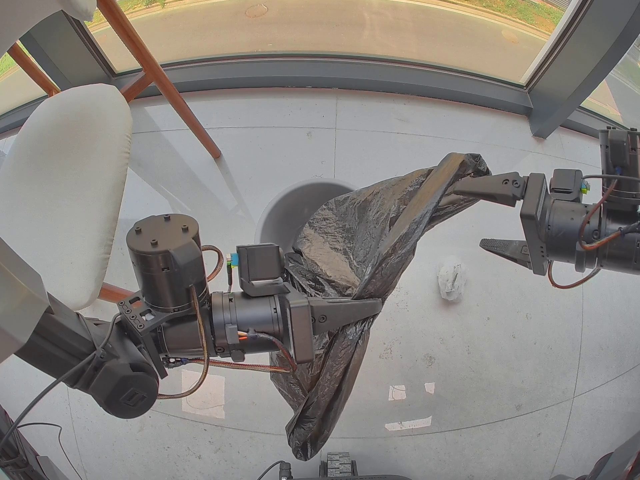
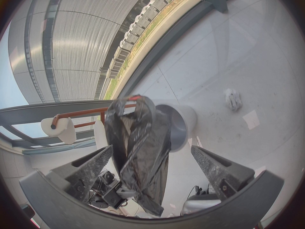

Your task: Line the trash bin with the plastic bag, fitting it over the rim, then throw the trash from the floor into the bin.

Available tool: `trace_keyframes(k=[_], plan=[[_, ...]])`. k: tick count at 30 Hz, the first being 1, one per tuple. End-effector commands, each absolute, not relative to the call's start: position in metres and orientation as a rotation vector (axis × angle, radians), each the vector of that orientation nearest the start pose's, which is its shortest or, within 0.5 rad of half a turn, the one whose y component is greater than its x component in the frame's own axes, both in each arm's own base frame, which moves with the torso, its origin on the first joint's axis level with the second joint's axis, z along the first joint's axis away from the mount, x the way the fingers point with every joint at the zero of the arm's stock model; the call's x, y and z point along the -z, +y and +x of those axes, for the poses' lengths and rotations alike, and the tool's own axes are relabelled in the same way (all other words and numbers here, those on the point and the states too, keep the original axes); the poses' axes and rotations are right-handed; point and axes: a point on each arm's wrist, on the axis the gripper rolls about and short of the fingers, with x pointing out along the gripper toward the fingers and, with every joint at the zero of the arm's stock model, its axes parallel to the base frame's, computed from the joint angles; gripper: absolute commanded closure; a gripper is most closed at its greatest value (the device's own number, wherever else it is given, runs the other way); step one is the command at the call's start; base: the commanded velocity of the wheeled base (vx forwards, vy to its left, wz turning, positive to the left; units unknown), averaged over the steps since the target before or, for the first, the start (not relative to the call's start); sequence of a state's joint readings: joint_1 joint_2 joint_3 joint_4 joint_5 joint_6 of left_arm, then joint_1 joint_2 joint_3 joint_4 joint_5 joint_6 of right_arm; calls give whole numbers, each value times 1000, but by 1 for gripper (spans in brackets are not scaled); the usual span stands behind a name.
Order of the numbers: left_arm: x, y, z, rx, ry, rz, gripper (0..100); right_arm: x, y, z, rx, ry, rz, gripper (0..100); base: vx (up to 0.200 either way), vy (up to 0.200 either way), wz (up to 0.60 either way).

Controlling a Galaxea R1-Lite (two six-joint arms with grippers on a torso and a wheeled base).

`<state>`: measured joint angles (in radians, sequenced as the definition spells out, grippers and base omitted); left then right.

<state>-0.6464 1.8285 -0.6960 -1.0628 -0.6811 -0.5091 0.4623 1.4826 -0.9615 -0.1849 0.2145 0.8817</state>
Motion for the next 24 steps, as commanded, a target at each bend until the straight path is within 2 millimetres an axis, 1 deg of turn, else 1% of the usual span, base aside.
trace_keyframes(k=[1, 3, 4, 7, 13, 17, 19, 24], plan=[[-156, -202, 245, 1278, 414, -433, 100, -233, 124, 249, -446, 616, 790, 0, 0, 0, 0], [-156, -203, 245, 1279, 413, -434, 100, -233, 126, 252, -447, 614, 787, 0, 0, 0, 0], [-156, -203, 245, 1278, 413, -434, 100, -232, 129, 258, -445, 615, 787, 0, 0, 0, 0], [-156, -204, 245, 1281, 414, -433, 100, -229, 131, 267, -425, 612, 786, 0, 0, 0, 0], [-157, -204, 245, 1283, 412, -432, 100, -229, 140, 277, -430, 612, 782, 0, 0, 0, 0], [-157, -205, 246, 1282, 409, -433, 100, -227, 152, 278, -451, 626, 772, 0, 0, 0, 0], [-157, -205, 246, 1282, 408, -432, 100, -228, 154, 279, -455, 621, 771, 0, 0, 0, 0], [-157, -205, 246, 1279, 409, -432, 100, -228, 166, 272, -487, 638, 758, 0, 0, 0, 0]])
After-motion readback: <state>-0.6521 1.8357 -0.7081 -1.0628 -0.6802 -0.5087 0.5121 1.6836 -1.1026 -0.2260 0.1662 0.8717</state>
